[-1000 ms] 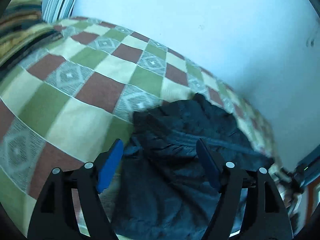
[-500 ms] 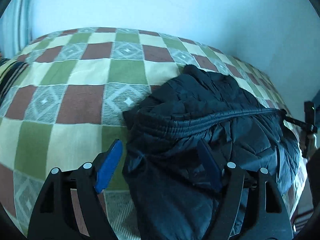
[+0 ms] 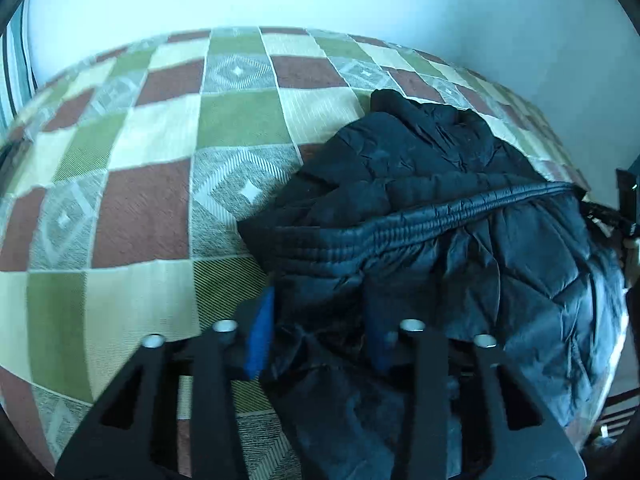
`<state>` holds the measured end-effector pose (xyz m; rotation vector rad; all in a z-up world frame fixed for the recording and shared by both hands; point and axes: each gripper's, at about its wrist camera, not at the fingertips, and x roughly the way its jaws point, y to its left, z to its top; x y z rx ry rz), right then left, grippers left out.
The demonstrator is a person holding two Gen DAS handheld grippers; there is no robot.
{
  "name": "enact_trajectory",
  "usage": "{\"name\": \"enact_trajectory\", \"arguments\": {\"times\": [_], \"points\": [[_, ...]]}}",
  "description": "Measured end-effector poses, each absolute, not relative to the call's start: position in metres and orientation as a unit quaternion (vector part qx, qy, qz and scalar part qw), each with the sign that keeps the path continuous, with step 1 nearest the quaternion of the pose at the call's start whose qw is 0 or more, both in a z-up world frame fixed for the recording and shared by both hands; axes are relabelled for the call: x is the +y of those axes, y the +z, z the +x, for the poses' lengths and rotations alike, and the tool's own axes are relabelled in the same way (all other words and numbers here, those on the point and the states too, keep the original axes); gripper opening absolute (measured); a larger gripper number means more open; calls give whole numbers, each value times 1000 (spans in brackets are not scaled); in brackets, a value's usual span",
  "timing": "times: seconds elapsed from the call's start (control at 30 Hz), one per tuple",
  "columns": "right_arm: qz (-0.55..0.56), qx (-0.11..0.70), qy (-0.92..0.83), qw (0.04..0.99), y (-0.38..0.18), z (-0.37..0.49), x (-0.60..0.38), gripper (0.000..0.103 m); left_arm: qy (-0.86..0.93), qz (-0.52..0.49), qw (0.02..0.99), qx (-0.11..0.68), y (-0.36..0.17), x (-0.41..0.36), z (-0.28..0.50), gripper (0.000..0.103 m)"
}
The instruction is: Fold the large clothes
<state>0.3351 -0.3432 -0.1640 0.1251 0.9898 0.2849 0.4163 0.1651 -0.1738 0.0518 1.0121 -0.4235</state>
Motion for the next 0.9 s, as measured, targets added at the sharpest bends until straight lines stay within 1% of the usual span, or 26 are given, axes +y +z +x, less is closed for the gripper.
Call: {"name": "enact_trajectory", "arguments": {"times": [0.03, 0.1, 0.2, 0.33, 0.43, 0.53, 0.7, 0.9], "points": [[53, 469, 132, 872, -161, 332, -340, 16, -196, 33, 858, 474, -170, 163, 413, 20], [40, 460, 123, 879, -155, 326, -337, 13, -185, 50, 868, 457, -159, 157, 405, 13], [29, 439, 112, 891, -140, 316, -334, 11, -169, 87, 886, 424, -138, 146, 389, 12], [29, 401, 103, 910, -110, 310, -335, 10, -139, 100, 906, 386, -103, 138, 384, 12], [32, 370, 89, 924, -85, 319, -334, 10, -108, 101, 920, 362, -79, 130, 394, 12], [39, 357, 69, 931, -73, 344, -334, 10, -78, 106, 927, 351, -65, 119, 418, 12], [53, 374, 36, 925, -88, 397, -331, 10, -34, 118, 926, 357, -74, 101, 465, 12], [69, 425, 5, 903, -135, 453, -323, 10, 12, 122, 909, 399, -122, 91, 516, 11]]}}
